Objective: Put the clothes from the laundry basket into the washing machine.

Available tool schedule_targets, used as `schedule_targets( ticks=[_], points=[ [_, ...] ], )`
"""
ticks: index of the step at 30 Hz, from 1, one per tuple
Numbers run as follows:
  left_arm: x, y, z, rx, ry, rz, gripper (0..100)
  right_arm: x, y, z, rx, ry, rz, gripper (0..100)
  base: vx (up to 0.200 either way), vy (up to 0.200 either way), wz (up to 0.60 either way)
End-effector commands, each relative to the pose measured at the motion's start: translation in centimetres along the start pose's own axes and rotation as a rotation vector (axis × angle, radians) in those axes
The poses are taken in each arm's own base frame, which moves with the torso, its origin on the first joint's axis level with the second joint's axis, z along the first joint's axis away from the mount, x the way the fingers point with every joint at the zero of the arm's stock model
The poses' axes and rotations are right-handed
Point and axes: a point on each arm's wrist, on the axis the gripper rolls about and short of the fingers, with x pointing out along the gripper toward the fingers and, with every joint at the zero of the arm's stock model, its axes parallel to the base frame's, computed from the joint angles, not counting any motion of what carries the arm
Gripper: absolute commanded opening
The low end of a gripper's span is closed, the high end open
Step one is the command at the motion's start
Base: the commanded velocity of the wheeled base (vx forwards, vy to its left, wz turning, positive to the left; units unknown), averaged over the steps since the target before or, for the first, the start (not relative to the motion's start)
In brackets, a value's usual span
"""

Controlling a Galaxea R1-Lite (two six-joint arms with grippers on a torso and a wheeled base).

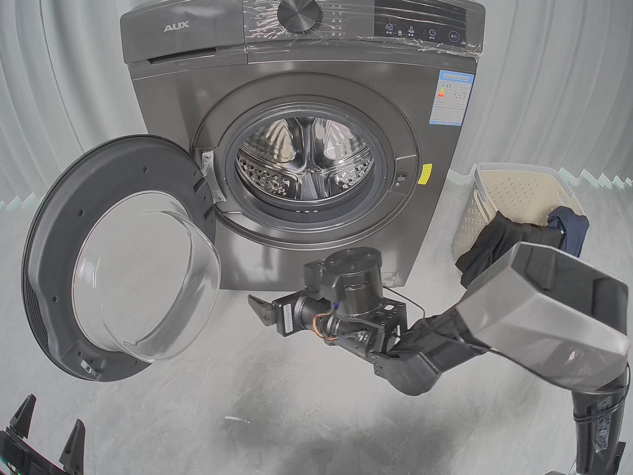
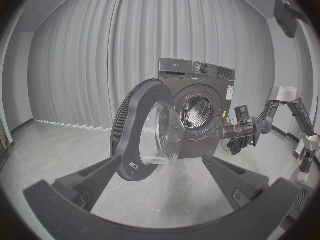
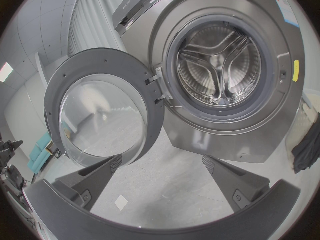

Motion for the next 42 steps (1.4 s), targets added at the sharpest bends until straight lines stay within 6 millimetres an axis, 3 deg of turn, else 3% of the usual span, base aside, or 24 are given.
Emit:
schedule_targets(
  ticks=[1, 6, 7, 8, 10, 11, 15, 18, 22, 26, 27, 29, 34, 42],
  points=[
    [0.0, 0.0, -0.5, -0.001, 0.001, 0.001, 100, -8.0, -2.6, 5.0, -0.034, -0.084, -0.06, 100, 0.0, 0.0, 0.0],
    [0.0, 0.0, -0.5, -0.001, 0.001, -0.001, 100, -14.8, -4.4, 5.7, -0.053, -0.138, -0.122, 100, 0.0, 0.0, 0.0],
    [0.0, 0.0, -0.5, -0.001, 0.001, -0.001, 100, -14.8, -4.4, 5.7, -0.053, -0.138, -0.122, 100, 0.0, 0.0, 0.0],
    [0.0, 0.0, -0.5, -0.001, 0.001, 0.001, 100, -17.7, -4.9, 6.1, -0.056, -0.17, -0.139, 100, 0.0, 0.0, 0.0],
    [0.0, 0.0, -0.5, -0.001, 0.001, 0.001, 100, -19.5, -5.1, 6.3, -0.053, -0.193, -0.15, 100, 0.0, 0.0, 0.0],
    [0.0, 0.0, -0.5, -0.002, 0.001, 0.001, 100, -21.6, -5.3, 6.4, -0.053, -0.213, -0.161, 100, 0.0, 0.0, 0.0],
    [0.0, 0.0, -0.5, -0.001, 0.001, -0.001, 100, -26.6, -5.9, 6.6, -0.044, -0.275, -0.22, 100, 0.0, 0.0, 0.0],
    [0.0, 0.0, -0.5, -0.002, 0.001, 0.001, 100, -29.8, -6.0, 6.5, -0.034, -0.329, -0.27, 100, 0.0, 0.0, 0.0],
    [0.0, 0.0, -0.5, -0.001, 0.001, -0.001, 100, -34.6, -7.0, 5.0, -0.029, -0.377, -0.375, 100, 0.0, 0.0, 0.0],
    [0.0, 0.0, -0.5, -0.001, 0.001, -0.001, 100, -36.5, -7.3, 3.9, -0.034, -0.392, -0.423, 100, 0.0, 0.0, 0.0],
    [0.0, 0.0, -0.5, 0.001, 0.001, 0.001, 100, -38.3, -7.5, 2.4, -0.064, -0.402, -0.48, 100, 0.0, 0.0, 0.0],
    [0.0, 0.0, -0.5, 0.001, 0.001, -0.001, 100, -39.4, -7.7, 0.9, -0.089, -0.389, -0.536, 100, 0.0, 0.0, 0.0],
    [0.0, 0.0, -0.5, 0.001, 0.001, -0.001, 100, -42.6, -6.8, -0.7, -0.104, -0.413, -0.595, 100, 0.0, 0.0, 0.0],
    [0.0, 0.0, -0.5, 0.001, 0.001, 0.001, 100, -44.9, -6.0, -3.5, -0.095, -0.402, -0.675, 100, 0.0, 0.0, 0.0]
  ],
)
